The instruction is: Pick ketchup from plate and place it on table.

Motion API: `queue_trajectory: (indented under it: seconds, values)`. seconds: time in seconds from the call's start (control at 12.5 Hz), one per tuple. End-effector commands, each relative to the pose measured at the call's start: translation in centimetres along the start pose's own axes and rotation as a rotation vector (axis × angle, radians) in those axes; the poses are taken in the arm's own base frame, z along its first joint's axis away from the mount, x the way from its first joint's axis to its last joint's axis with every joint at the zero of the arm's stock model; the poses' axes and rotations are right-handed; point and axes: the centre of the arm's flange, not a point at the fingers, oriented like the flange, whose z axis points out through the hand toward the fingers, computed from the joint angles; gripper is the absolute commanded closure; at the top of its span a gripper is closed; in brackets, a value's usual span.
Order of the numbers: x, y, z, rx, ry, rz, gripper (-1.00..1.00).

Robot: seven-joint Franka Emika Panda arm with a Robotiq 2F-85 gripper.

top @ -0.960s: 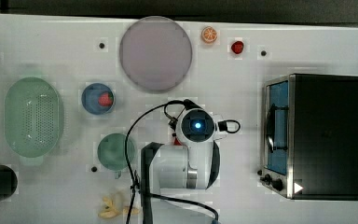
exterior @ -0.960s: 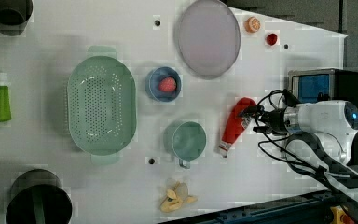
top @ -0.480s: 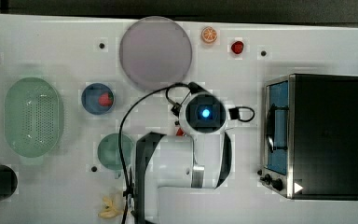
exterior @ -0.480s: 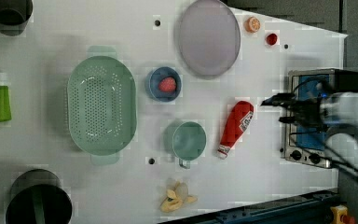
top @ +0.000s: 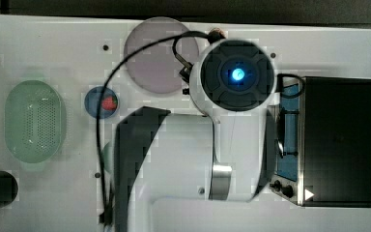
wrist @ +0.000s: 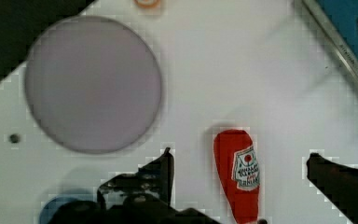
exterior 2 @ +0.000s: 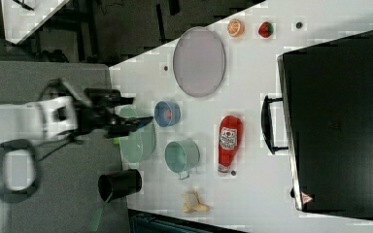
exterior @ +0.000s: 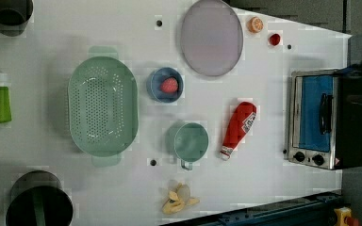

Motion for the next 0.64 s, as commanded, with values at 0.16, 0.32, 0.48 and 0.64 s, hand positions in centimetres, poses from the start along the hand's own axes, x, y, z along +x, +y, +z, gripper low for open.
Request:
queue_trajectory:
  seconds: [0.16,0.32,0.48,0.64]
  values:
    - [-0.6,1.0,-5.1,-0.042,-0.075,0.085,-1.0]
    - [-0.9,1.2,-6.1,-0.059,-0.096,0.084,-1.0]
    - [-0.8,1.2,-5.9,-0.058,-0.095,0.084,-1.0]
    - [-0.8,1.2,-5.7,-0.061,-0.1,0.084,-1.0]
